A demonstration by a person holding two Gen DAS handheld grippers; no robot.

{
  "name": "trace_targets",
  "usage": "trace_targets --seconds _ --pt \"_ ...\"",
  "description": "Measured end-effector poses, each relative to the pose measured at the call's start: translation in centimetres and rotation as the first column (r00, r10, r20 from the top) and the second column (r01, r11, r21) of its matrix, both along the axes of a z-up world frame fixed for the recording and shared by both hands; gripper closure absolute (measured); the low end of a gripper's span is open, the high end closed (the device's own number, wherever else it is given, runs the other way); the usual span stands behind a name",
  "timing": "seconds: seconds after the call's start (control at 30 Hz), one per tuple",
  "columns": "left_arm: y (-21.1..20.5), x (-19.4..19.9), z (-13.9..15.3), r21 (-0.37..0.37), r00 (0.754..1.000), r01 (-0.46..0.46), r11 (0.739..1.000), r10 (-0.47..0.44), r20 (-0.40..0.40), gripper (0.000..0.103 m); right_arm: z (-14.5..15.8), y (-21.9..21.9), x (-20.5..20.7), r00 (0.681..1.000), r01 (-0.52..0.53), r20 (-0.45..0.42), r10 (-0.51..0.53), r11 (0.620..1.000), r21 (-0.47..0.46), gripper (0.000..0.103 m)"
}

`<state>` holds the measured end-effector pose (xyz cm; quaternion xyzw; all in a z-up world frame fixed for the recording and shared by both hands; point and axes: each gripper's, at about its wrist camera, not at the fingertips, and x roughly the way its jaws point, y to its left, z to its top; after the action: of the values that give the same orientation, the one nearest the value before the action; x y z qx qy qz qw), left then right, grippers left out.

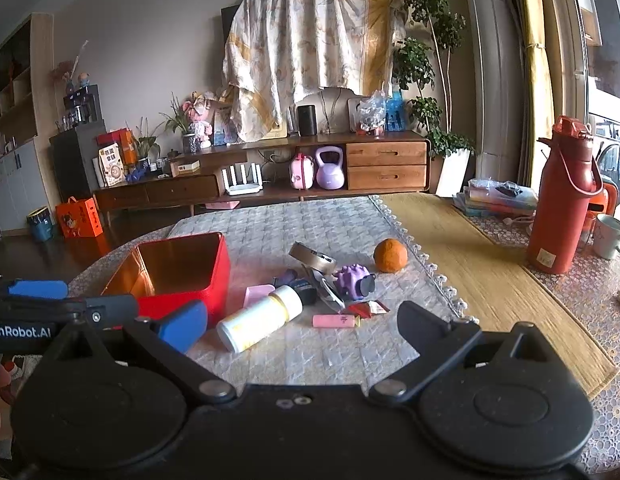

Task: Organize rigid objects

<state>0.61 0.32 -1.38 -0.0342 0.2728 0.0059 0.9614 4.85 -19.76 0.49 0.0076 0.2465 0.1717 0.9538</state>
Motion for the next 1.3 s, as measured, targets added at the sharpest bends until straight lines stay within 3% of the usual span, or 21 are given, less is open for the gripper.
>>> trace_targets --seconds 0.3,0.53,0.73,1.07,1.3 --pt "0.1 3.1 -0.7 0.011 0.999 0.031 0.999 -0.031 -0.022 0.001 0.1 -1.8 5.3 0.996 0.03 -0.084 -0.029 0.999 0.011 0.001" --pt "-0.3 7.0 -1.1 0.005 0.997 0.067 0.998 -0.066 -0.036 0.001 0.0 -3.4 11.2 0.996 0.025 -0.089 -0.03 0.998 -0.058 0.001" --pt "-1.7 10.4 -2.8 0.049 0.991 0.125 0.991 -0.122 -0.058 0.001 -0.3 -4.3 16.8 0.995 0.017 -0.094 -0.028 0.994 -0.11 0.001" --pt "-4.3 15.1 -6.9 0.104 0.968 0.22 0.97 -0.204 -0.145 0.001 -3.8 -4.2 25.0 0.975 -0.004 -0.22 -0.018 0.995 -0.097 0.009" --pt "-5.3 17.1 -9.3 0.146 0.956 0.246 0.958 -0.215 -0.2 0.002 -6.4 -3.9 28.2 0.956 0.004 -0.292 -0.03 0.996 -0.088 0.017"
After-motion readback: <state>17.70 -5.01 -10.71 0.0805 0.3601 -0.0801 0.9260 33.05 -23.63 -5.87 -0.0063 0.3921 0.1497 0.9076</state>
